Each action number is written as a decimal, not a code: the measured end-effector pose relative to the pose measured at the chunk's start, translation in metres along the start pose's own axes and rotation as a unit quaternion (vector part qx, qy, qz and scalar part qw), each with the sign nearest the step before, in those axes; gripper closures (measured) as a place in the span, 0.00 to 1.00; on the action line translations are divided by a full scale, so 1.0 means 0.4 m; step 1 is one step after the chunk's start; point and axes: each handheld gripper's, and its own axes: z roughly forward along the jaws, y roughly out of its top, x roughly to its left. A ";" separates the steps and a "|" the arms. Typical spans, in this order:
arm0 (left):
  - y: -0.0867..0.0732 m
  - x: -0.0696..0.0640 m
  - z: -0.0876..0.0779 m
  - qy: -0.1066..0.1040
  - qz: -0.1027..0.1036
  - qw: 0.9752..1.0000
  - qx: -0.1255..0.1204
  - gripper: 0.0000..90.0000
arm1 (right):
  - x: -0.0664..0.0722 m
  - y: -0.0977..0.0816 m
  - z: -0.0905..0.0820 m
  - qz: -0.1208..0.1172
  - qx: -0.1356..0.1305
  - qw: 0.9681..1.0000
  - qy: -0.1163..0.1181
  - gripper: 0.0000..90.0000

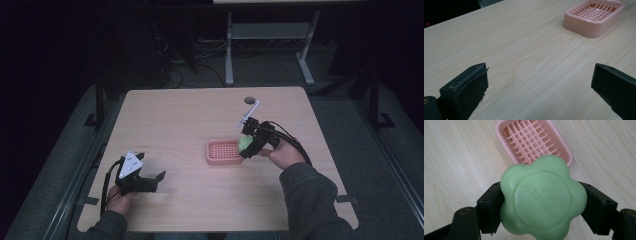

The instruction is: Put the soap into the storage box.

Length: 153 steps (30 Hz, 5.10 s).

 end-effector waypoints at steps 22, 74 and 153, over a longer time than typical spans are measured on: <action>0.000 0.000 0.000 0.000 -0.001 1.000 0.000 0.00 | 0.000 0.052 0.011 -0.010 -0.006 1.000 0.002 0.29; 0.004 0.000 0.004 -0.001 -0.002 1.000 -0.006 0.00 | -0.021 0.107 0.131 0.000 0.006 1.000 0.021 0.29; 0.004 0.002 -0.005 -0.003 0.000 1.000 -0.008 0.00 | -0.002 0.132 0.184 -0.003 0.003 1.000 0.017 0.29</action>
